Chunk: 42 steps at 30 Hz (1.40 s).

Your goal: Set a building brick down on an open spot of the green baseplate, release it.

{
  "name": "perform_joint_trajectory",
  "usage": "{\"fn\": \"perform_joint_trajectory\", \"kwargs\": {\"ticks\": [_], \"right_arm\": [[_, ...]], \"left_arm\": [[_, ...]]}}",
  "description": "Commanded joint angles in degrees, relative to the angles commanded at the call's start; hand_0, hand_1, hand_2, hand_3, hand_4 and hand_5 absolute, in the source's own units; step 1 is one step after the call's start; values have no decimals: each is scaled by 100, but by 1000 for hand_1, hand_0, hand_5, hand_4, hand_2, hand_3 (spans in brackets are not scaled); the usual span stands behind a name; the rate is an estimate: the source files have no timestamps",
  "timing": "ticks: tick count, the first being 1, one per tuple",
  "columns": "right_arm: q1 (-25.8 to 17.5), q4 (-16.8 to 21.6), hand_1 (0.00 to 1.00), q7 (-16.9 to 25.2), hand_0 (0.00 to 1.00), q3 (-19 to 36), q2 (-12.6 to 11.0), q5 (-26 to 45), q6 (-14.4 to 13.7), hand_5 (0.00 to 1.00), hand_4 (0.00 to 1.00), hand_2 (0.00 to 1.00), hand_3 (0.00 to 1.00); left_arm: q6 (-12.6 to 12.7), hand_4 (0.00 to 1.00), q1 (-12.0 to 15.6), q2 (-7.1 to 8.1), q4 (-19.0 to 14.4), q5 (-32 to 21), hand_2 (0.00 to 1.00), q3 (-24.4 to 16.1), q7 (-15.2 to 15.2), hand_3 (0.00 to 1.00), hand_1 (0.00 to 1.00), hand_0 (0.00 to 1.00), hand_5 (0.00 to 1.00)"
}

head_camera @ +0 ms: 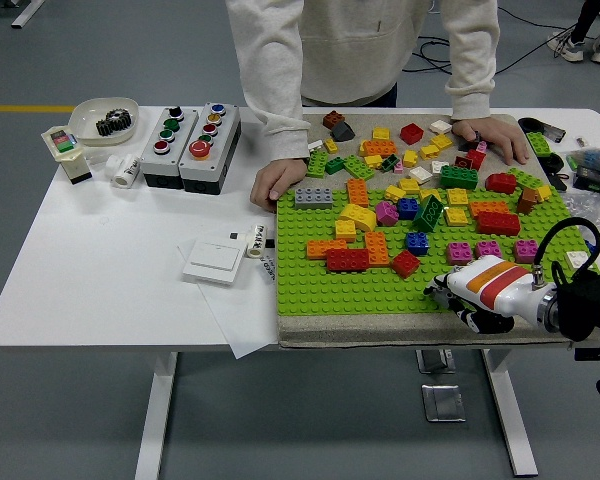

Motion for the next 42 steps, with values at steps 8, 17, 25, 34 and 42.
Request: {"fn": "perform_joint_trajectory", "kwargs": {"ticks": [8,17,25,34,42], "right_arm": [[-83,39,2,-24,2,105,-90,-49,41,31,218,63,817],[-182,191,2,-62,2,188,-200,-85,141,37,211,66,811],[-194,377,2,-58,2,166,-201,-70,156,36,210,67,808],[-166,379,2,-49,2,189,-187,-53,103,49,207,69,800],[-91,229,2,-27,2,174,-83,-65,12,59,200,73,800]], "left_arm": [[0,558,-3,2,0,-14,640,6,-4,546,680,605,598],[-1,558,-8,5,4,-26,641,11,-14,546,680,605,597],[0,558,-6,4,3,-21,641,8,-9,546,680,605,598],[-2,558,-8,8,7,-21,640,7,-8,546,680,605,598],[-1,558,-7,8,8,9,641,-9,5,546,681,605,598]]}}
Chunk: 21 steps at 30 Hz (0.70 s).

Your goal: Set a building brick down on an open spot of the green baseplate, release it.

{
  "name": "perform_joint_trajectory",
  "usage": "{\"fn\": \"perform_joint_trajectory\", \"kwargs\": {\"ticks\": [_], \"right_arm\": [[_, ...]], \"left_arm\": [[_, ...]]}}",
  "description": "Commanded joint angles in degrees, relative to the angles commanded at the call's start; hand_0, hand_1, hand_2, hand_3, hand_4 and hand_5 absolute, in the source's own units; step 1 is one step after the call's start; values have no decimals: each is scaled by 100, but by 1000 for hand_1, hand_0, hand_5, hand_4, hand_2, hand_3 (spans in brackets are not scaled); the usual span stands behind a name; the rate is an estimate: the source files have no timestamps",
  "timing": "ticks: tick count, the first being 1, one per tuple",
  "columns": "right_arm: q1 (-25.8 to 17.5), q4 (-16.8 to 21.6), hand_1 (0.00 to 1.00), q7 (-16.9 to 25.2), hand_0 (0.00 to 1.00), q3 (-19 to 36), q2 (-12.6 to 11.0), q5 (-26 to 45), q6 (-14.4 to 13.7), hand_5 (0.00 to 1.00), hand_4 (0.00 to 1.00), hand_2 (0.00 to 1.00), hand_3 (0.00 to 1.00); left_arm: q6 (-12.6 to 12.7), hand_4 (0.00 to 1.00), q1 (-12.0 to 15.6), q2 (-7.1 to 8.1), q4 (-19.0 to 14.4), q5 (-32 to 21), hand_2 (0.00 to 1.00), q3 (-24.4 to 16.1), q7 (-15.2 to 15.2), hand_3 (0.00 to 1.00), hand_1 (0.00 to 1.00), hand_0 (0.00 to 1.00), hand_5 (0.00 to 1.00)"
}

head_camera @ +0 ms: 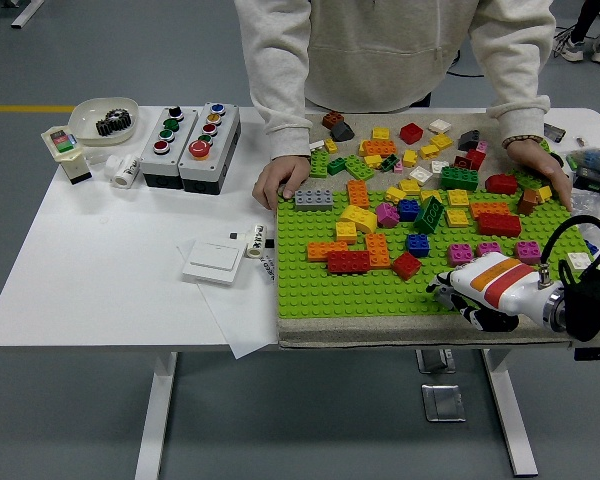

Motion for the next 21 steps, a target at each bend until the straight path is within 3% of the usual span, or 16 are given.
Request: {"fn": "perform_joint_trajectory", "kwargs": {"ticks": [9,21], "right_arm": [[49,-151,2,-2,2,-26,85,-16,2,58,199,74,799],[-16,-156,2,-39,2,-1,12,-52,90,63,199,74,797]], "left_arm": [[3,558,2,2,-1,5,641,-4,1,546,680,605,598],[4,558,-9,5,-4,2,642,-1,0,546,680,605,598]]}}
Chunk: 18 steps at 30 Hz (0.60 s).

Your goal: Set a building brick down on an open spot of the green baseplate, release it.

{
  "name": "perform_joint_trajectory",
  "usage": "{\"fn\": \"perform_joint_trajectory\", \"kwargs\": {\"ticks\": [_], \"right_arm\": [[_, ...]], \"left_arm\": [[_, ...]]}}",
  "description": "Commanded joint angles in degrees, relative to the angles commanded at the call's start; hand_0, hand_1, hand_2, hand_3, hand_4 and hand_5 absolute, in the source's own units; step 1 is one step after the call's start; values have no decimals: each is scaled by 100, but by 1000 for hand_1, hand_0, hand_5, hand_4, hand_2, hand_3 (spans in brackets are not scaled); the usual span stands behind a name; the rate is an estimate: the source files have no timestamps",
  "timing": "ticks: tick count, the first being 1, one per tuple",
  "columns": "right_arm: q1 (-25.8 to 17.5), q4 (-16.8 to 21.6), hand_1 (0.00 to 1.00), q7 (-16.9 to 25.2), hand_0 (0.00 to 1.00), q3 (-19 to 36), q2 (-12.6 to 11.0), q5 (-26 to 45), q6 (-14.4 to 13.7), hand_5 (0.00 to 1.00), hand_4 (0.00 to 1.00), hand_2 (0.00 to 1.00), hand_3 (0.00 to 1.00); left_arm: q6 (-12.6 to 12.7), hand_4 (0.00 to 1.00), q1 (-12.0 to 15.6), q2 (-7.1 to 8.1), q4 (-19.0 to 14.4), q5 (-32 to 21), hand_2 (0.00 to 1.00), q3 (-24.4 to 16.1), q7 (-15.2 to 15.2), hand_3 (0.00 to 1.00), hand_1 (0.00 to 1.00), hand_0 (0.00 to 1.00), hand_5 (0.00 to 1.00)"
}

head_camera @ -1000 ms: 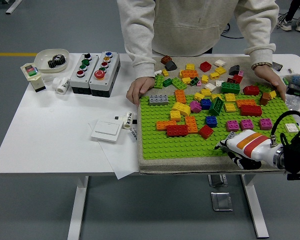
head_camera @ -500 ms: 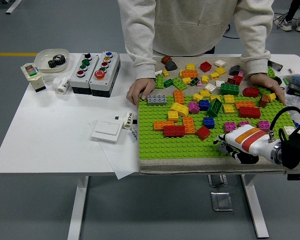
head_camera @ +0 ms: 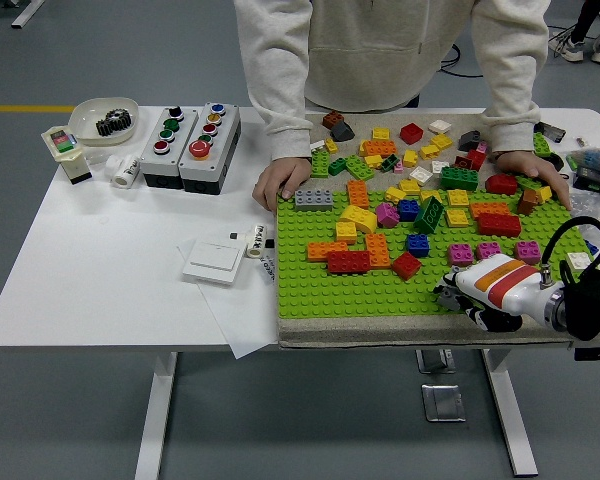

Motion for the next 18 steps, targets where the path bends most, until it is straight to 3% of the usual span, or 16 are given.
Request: {"fn": "perform_joint_trajectory", "kwargs": {"ticks": [18], "right_arm": [[-121,112,2,-25,2,121,-142,-73,47,64,198,74,796]], "left_arm": [[9,558,-5,-5,3,-34,643,13,-15,546,681,605,598]]}}
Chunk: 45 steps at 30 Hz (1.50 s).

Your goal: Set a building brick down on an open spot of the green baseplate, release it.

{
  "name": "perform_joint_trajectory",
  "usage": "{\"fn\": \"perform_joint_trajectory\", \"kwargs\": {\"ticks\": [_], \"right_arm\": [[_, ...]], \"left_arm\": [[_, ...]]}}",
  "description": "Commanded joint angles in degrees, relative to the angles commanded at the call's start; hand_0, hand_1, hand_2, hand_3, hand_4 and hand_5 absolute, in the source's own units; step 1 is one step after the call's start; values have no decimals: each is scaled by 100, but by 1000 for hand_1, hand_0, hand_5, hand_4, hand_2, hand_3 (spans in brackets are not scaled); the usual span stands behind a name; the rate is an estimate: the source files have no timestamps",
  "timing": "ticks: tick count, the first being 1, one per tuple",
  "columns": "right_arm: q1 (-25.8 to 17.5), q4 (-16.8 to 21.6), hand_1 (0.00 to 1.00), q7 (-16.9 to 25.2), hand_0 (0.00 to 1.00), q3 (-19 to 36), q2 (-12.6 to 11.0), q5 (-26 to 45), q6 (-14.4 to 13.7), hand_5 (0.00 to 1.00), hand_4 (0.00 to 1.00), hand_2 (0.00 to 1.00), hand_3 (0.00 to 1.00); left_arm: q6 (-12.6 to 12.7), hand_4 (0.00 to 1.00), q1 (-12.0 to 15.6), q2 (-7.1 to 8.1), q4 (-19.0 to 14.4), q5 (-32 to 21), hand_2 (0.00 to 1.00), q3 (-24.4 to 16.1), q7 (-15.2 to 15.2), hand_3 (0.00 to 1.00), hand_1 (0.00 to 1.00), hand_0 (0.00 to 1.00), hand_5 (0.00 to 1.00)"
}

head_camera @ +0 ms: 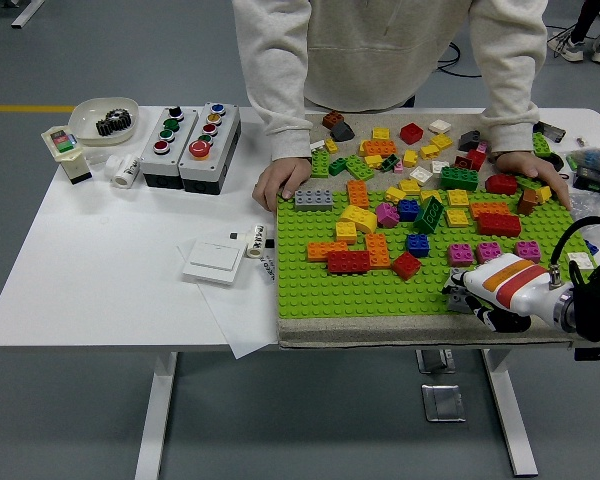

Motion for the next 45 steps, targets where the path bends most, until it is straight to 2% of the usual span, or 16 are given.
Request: {"fn": "perform_joint_trajectory", "kwargs": {"ticks": [22,30,31,36,37,39,42,43,45], "right_arm": [[-69,41,2,-5,2,31,-58,-20,10,65,198,74,795],[-114,175,2,11,2,81,-53,29,-71,66,197,75,792],[-151,230,2,17,2,123,-62,61,-144,89,214,79,761],[-385,554,2,58,2,450,-108,283,-900,89,214,79,761],[-445,641,26,85,2,553,-124,362,-1078,190,263,118,649],[-536,781,26,131,2,728,-152,495,-1400,190,263,118,649],[-650,933,26,253,2,928,-189,685,-1703,190,263,118,649],[-658,944,285,264,188,944,-192,701,-1730,308,360,384,576],[-816,1076,285,427,188,1146,-228,837,-1932,308,360,384,576]], "left_arm": [[-8,559,-12,2,-2,28,644,-12,8,547,681,605,600],[-12,559,-8,2,-2,48,643,-23,15,547,681,604,600],[-12,559,-5,1,-1,50,641,-24,15,547,681,604,600],[-12,559,2,3,0,47,641,-23,13,547,681,604,600],[-13,559,4,4,0,59,641,-29,16,547,681,604,600],[-16,559,7,6,0,78,641,-35,21,547,681,604,600],[-18,559,10,9,1,87,641,-38,21,547,681,604,600],[-18,559,10,9,1,87,641,-38,21,547,681,605,600],[-20,559,18,10,2,103,641,-49,27,547,681,605,600]]}}
